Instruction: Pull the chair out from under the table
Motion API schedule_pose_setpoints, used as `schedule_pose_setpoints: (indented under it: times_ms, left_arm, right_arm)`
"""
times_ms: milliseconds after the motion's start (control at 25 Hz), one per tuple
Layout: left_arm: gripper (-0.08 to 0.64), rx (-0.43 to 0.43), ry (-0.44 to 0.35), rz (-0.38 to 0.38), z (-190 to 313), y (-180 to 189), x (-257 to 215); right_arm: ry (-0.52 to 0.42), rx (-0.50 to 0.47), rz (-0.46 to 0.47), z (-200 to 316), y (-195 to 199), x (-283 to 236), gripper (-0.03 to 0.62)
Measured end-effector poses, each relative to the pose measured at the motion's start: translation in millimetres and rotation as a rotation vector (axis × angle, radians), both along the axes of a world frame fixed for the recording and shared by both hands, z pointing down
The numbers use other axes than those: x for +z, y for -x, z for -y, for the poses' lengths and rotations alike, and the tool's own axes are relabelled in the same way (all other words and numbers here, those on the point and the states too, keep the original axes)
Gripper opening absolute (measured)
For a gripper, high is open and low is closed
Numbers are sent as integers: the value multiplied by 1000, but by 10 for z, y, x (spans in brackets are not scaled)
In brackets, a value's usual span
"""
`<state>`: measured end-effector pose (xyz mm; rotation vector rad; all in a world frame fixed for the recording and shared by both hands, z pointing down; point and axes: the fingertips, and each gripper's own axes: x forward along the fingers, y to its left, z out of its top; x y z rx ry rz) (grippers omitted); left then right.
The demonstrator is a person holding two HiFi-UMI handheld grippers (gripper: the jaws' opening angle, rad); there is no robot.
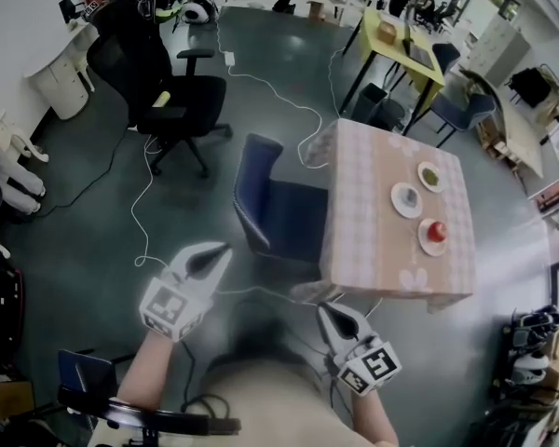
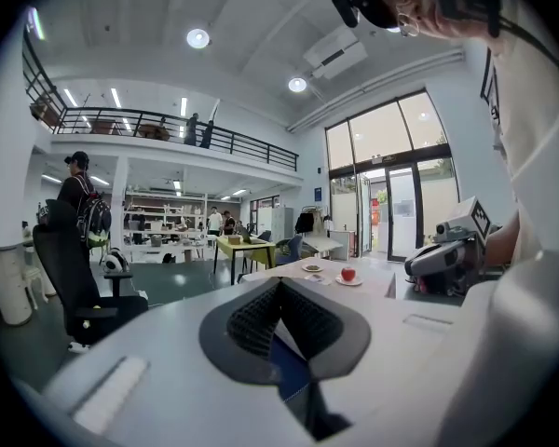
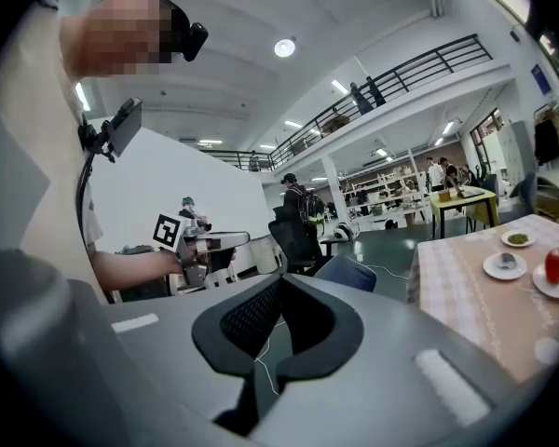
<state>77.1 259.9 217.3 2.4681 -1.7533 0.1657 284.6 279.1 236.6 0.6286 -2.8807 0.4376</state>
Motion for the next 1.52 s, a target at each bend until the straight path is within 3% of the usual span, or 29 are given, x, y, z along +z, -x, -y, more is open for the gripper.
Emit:
schedule_pose_setpoints:
  times_ms: [120,320,560,720,960,1200,1520]
  left_arm:
    - [-5,-17,-8,3,153,-39,10]
    - [-5,-57,-139,-136,333,-65,-381]
    - [-3,-137,-256,-194,384,77,-746]
    - [-3,-192,-229,-157,350,247,-705]
    - [-3,-201,-182,-137,443,615,-483]
    - [-3,-106,-149,-114,640,1143,-235]
    - [-3,21,-67,-158,850,2068,-49]
  right_arm:
    - [16,-20,7,217,-63,73,14]
    - [22,-101,20,500,-73,60,14]
    - [19,-216,13,762,95,85,14]
    - [22,-254,-2,776,234,82,14]
    - [14,-241,-22,821,549,116,14]
    - [23,-147,-65,927,1134,247,14]
    - [23,-52,-92,837,2277,305,14]
